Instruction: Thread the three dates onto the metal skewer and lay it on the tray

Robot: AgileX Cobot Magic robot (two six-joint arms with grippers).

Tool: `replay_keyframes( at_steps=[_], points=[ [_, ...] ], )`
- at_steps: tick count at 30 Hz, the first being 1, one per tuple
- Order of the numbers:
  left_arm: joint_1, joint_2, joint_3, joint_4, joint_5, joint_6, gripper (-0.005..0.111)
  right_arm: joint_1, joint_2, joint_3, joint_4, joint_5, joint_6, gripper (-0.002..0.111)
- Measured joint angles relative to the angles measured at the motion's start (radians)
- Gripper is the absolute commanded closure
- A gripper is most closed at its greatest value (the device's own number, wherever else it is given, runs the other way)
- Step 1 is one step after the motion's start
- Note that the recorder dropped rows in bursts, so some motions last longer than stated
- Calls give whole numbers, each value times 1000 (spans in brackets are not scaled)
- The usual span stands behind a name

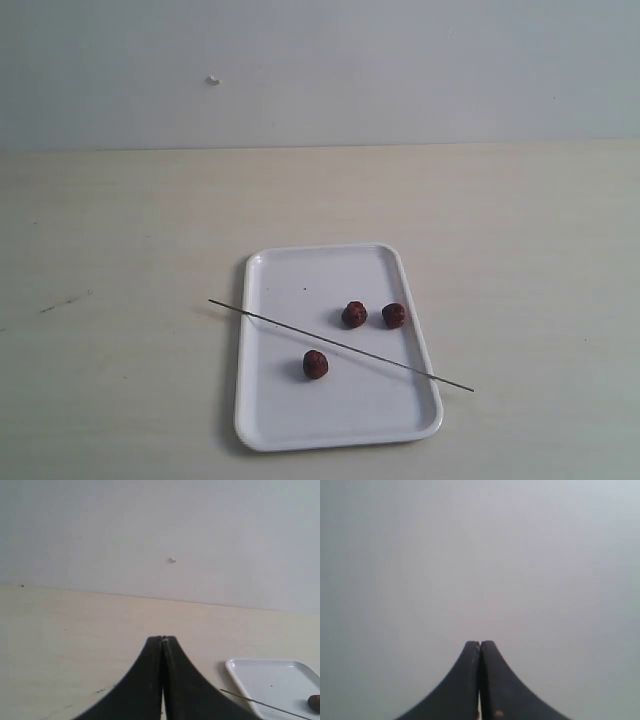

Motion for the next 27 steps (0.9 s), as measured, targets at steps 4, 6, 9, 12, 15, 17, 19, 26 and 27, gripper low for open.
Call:
replay_keyframes(
  at_steps=[4, 6, 9, 12, 15, 17, 19, 26, 27],
  points=[
    [0, 0, 0, 0, 0, 0, 107, 0, 12, -54, 38, -223, 93, 108],
    [0, 0, 0, 0, 0, 0, 107, 0, 69, -145, 80, -252, 68, 108],
    [0, 0, 0, 0, 0, 0, 107, 0, 234, -325, 125, -198, -74, 108],
    [0, 0, 0, 0, 0, 0, 107, 0, 472, -545, 131, 16, -224, 108],
    [0, 0, 0, 0, 0, 0, 107, 0, 701, -786, 86, 358, -318, 108],
    [0, 0, 0, 0, 0, 0, 107, 0, 855, -929, 49, 597, -368, 108],
    [0, 0, 0, 0, 0, 0, 107, 0, 989, -1029, 14, 788, -420, 108],
    [0, 0, 0, 0, 0, 0, 107, 47, 1376, -1295, -101, 1352, -572, 108],
    [0, 0, 0, 0, 0, 0, 107, 66, 1407, -1307, -100, 1392, -590, 108]
  ],
)
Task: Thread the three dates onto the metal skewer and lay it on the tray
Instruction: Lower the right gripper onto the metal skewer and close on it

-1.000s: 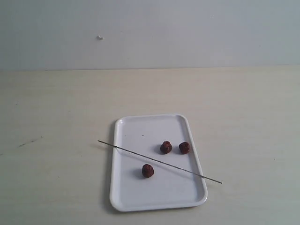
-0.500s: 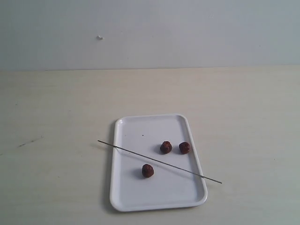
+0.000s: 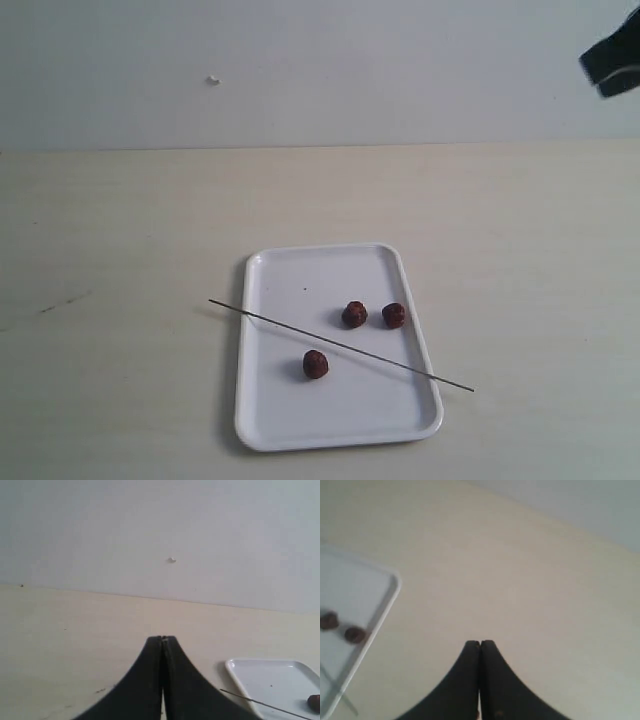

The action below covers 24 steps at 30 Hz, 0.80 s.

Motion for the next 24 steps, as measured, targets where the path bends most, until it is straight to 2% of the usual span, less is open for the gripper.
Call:
replay_keyframes(
  at_steps=[5, 12, 16, 20, 24],
  points=[
    [0, 0, 0, 0, 0, 0, 107, 174, 163, -14, 2, 145, -111, 106],
    [0, 0, 0, 0, 0, 0, 107, 437, 400, -16, 11, 195, -180, 88],
    [0, 0, 0, 0, 0, 0, 107, 500, 508, -17, -6, 158, -195, 80],
    [0, 0, 0, 0, 0, 0, 107, 505, 568, -17, -14, 140, -172, 74],
    [0, 0, 0, 0, 0, 0, 107, 505, 587, -17, -15, 120, -145, 73]
  ],
)
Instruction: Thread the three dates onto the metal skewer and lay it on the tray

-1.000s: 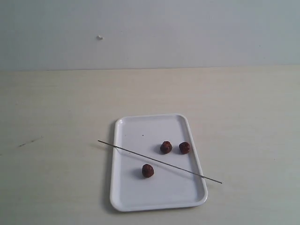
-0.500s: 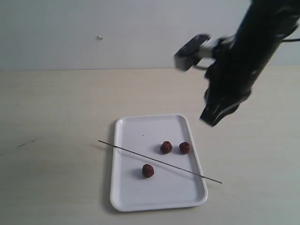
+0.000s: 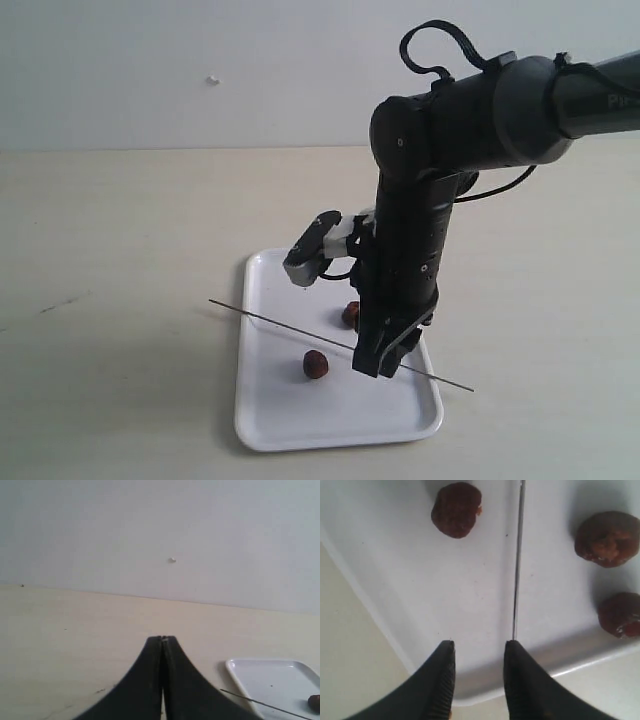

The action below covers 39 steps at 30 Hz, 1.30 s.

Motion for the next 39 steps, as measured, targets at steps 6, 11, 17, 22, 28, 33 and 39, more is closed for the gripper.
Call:
replay_keyframes(
  at_steps=[6, 11, 17, 22, 28, 33, 39],
  points=[
    [0, 0, 0, 0, 0, 0, 107, 0, 4, 29, -4, -53, 9, 73],
    [0, 0, 0, 0, 0, 0, 107, 0, 4, 59, -30, -124, 28, 73],
    [0, 0, 0, 0, 0, 0, 107, 0, 15, 59, -30, -193, 30, 73],
    [0, 0, 0, 0, 0, 0, 107, 0, 55, 61, -38, -202, 30, 73],
    [0, 0, 0, 0, 0, 0, 107, 0, 64, 63, -43, -206, 32, 91],
    [0, 0, 0, 0, 0, 0, 107, 0, 64, 63, -53, -197, 62, 108],
    [0, 0, 0, 0, 0, 0, 107, 0, 39, 65, -55, -162, 103, 108]
  ],
)
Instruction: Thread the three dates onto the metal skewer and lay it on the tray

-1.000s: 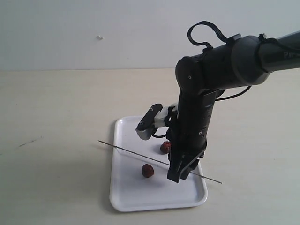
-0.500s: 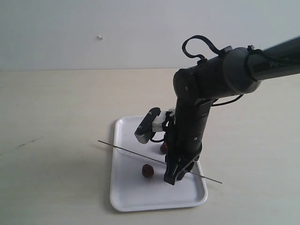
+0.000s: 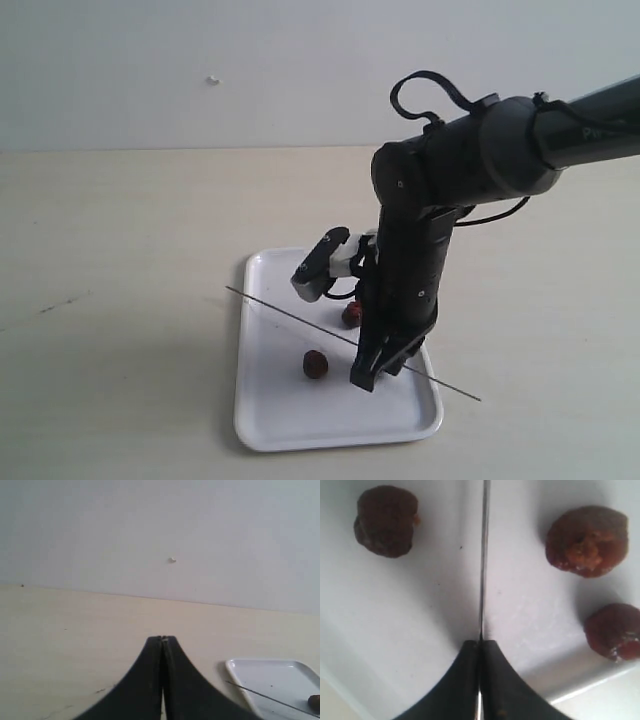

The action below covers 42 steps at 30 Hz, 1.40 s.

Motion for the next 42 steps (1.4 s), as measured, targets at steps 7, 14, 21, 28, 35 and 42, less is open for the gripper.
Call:
replay_keyframes(
  at_steps=[7, 14, 21, 28, 35, 42],
  points=[
    [0, 0, 0, 0, 0, 0, 107, 0, -210, 0, -26, 131, -74, 108],
    [0, 0, 0, 0, 0, 0, 107, -10, -490, 0, -196, 138, -65, 108],
    [0, 0, 0, 0, 0, 0, 107, -63, -627, 29, -247, 30, -33, 108],
    [0, 0, 0, 5, -2, 0, 107, -167, -596, 153, -263, -111, -91, 108],
    [0, 0, 1, 40, -249, 2, 107, -297, -572, 169, -248, -158, -111, 108],
    [0, 0, 1, 12, -573, 2, 107, -326, -572, 169, -224, -175, -113, 108]
  ],
)
